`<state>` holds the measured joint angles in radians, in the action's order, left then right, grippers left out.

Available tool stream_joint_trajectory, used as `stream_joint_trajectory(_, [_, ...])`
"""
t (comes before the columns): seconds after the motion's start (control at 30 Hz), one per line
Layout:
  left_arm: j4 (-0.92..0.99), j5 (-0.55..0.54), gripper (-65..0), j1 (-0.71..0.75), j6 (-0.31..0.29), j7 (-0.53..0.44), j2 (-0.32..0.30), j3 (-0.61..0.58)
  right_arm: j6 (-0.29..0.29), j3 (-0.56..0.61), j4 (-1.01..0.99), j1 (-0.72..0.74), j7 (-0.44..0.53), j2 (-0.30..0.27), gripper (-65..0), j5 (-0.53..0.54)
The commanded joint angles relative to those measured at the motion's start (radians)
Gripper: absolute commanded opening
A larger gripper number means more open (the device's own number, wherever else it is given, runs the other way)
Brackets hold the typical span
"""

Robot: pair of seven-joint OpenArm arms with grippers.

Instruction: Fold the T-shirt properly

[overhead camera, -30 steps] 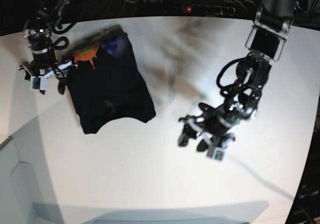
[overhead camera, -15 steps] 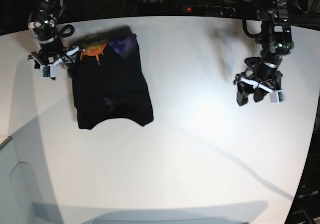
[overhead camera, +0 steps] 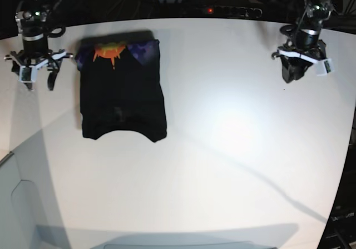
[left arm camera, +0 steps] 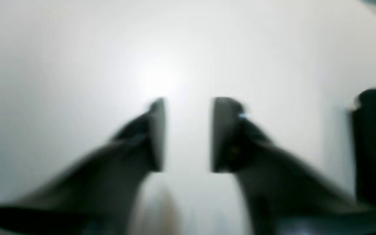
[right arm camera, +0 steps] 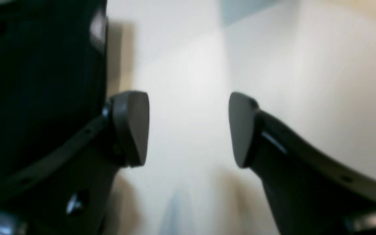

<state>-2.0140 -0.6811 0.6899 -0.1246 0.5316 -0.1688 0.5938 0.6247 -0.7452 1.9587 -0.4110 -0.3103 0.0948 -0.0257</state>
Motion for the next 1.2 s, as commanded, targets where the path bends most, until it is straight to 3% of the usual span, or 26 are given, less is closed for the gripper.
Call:
stream_joint_trajectory(0.0, [-0.015,-0.024,-57.8,0.058,0.0,-0.012,0.008,0.024,-0.004,-0.026,0.038,-0.059,0.01,0.009,-35.4,0.002])
stream_joint_trajectory(0.03, [-0.014,-0.041,-64.0,0.095,0.0,-0.011,0.019,0.042,-0.004,-0.041,0.054,-0.102,0.01,0.02,-39.9,0.004])
stream_joint_trajectory(0.17, [-0.009,-0.065,-64.5,0.288,0.0,-0.012,0.067,0.09,-0.004,-0.067,0.052,-0.3,0.001,0.047,-65.0,0.01])
stream_joint_trajectory(0.3, [0.022,-0.012,-65.0,0.431,0.0,-0.011,0.113,0.085,-0.004,-0.041,0.032,-0.457,-0.115,0.033,-65.0,0.181])
stream_joint_trajectory(0.4, [0.131,0.105,-65.0,0.44,-0.002,-0.021,0.124,0.058,-0.004,0.045,0.02,-0.51,-0.22,-0.008,-65.0,0.22])
stream_joint_trajectory(0.53, [0.436,0.203,-65.0,0.311,-0.002,-0.032,0.082,-0.013,-0.004,0.135,-0.169,-0.478,-0.257,-0.019,-65.0,0.215])
stream_joint_trajectory(0.63, [0.718,0.211,-65.0,0.185,-0.002,-0.118,0.045,-0.076,-0.004,0.218,-0.387,-0.395,-0.241,-0.048,-65.0,0.168])
stream_joint_trajectory(0.83, [1.28,0.211,-65.0,-0.124,-0.002,-0.42,-0.084,-0.412,-0.006,0.404,-0.809,-0.216,-0.017,-0.053,-65.0,-0.009])
stream_joint_trajectory(1.03, [1.706,0.209,-65.0,-0.413,0.006,-0.62,-0.094,-0.631,-0.015,0.485,-1.123,-0.055,0.351,-0.069,-65.0,-0.138])
stream_joint_trajectory(1.1, [1.755,0.208,-65.0,-0.468,0.007,-0.643,-0.093,-0.68,-0.093,0.487,-1.249,0.007,0.431,-0.071,-65.0,-0.158])
stream_joint_trajectory(1.17, [1.786,0.209,-65.0,-0.497,0.009,-0.644,-0.077,-0.71,-0.254,0.488,-1.419,0.083,0.494,-0.076,-65.0,-0.194])
